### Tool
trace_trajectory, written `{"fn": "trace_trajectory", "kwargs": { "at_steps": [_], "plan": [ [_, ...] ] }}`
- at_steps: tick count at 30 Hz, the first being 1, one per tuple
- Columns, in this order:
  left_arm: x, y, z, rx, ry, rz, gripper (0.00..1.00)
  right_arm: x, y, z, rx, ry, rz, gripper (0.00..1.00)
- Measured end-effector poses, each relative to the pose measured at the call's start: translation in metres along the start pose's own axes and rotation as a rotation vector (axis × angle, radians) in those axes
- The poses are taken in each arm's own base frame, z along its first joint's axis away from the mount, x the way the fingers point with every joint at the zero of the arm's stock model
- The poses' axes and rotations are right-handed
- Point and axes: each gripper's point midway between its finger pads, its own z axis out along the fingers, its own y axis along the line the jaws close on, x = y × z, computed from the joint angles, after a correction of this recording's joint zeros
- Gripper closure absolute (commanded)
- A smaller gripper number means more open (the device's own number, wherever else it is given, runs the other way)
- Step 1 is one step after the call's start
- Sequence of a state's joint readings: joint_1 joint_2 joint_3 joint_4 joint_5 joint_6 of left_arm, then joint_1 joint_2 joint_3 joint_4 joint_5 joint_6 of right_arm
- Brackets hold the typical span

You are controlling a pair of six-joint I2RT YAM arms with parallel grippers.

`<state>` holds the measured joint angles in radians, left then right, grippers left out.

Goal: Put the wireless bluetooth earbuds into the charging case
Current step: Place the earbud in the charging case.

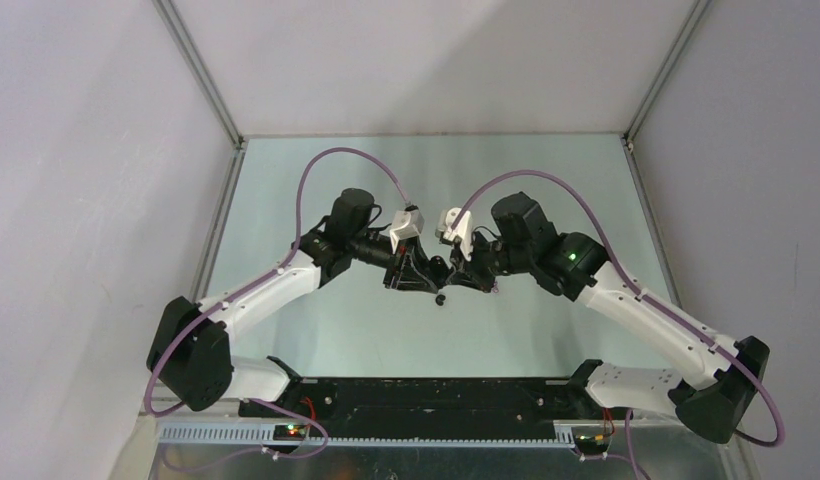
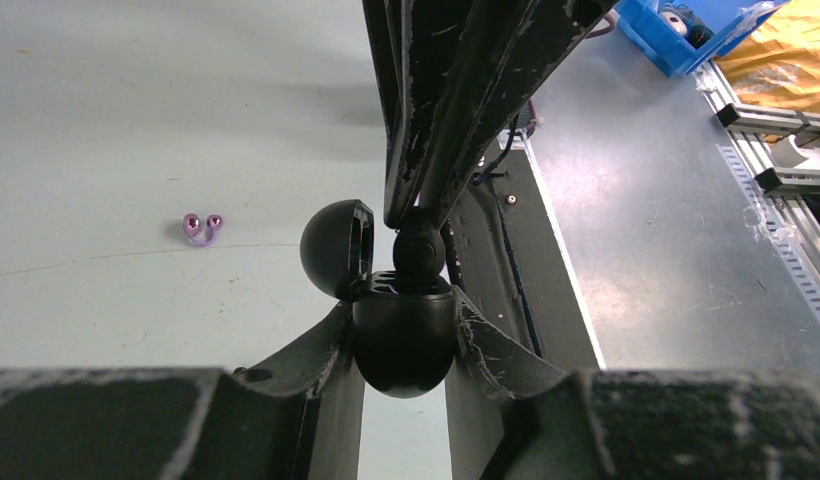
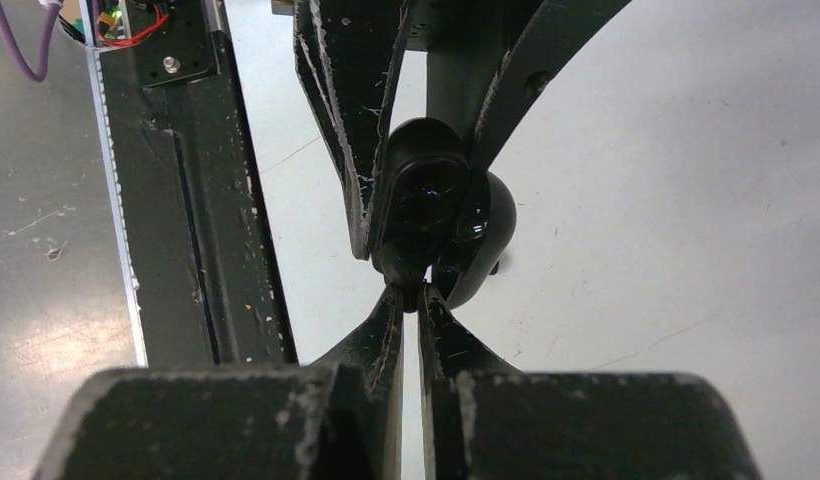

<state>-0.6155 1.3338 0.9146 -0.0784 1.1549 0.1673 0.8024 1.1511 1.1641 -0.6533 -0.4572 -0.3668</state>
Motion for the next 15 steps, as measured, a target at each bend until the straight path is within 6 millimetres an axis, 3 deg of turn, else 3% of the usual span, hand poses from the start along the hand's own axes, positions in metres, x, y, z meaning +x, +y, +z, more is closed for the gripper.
{"fn": "trace_trajectory", "kwargs": {
  "at_steps": [12, 15],
  "plan": [
    [-0.0002, -0.0003, -0.0001, 0.001, 0.000, 0.001, 1.00, 0.0001, -0.0024, 0.0069, 0.009, -0.002, 0.015, 0.96],
    [-0.0003, -0.0003, -0.0001, 0.001, -0.001, 0.001, 1.00, -0.0005, -0.0023, 0.0081, 0.008, -0.005, 0.022, 0.92]
  ]
}}
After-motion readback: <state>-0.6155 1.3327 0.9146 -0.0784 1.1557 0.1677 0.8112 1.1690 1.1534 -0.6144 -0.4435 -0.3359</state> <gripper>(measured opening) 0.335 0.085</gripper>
